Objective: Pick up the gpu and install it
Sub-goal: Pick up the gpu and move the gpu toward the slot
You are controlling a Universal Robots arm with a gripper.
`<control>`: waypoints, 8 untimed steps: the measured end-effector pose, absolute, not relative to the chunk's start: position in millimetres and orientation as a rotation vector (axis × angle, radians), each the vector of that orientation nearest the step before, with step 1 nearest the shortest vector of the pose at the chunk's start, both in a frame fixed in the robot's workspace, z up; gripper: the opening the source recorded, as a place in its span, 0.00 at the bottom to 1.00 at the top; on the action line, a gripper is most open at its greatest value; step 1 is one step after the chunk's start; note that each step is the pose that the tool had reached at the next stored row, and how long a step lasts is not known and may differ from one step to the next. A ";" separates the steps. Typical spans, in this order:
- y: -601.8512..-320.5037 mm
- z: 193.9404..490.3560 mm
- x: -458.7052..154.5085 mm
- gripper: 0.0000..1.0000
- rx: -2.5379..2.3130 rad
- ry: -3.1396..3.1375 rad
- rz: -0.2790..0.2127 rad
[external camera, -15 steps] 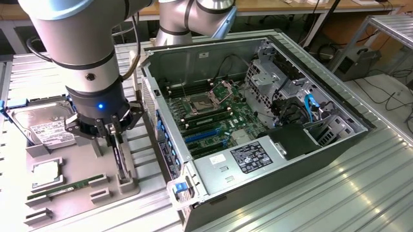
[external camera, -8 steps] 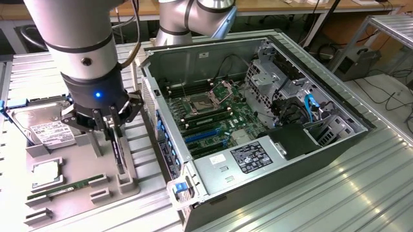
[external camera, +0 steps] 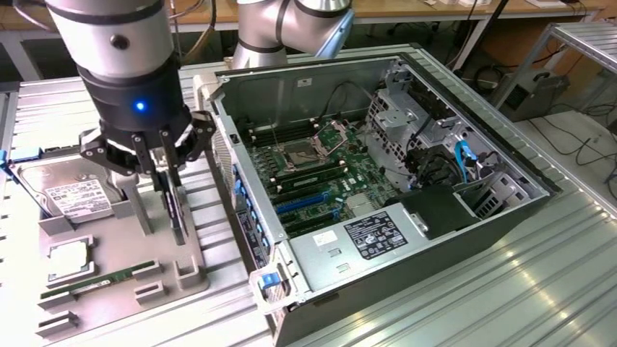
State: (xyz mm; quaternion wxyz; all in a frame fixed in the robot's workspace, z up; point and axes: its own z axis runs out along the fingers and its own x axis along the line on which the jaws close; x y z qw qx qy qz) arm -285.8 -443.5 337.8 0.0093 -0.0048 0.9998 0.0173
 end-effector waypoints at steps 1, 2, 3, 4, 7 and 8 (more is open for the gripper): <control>-443.5 344.0 -285.0 0.26 -0.015 3.122 0.054; -443.5 349.3 -284.2 0.26 -0.015 3.123 0.054; -443.5 354.1 -283.4 0.26 -0.015 3.122 0.054; -443.6 358.7 -282.5 0.26 -0.015 3.122 0.054; -444.1 372.2 -279.1 0.26 -0.015 3.123 0.054; -444.3 377.1 -277.5 0.26 -0.015 3.122 0.054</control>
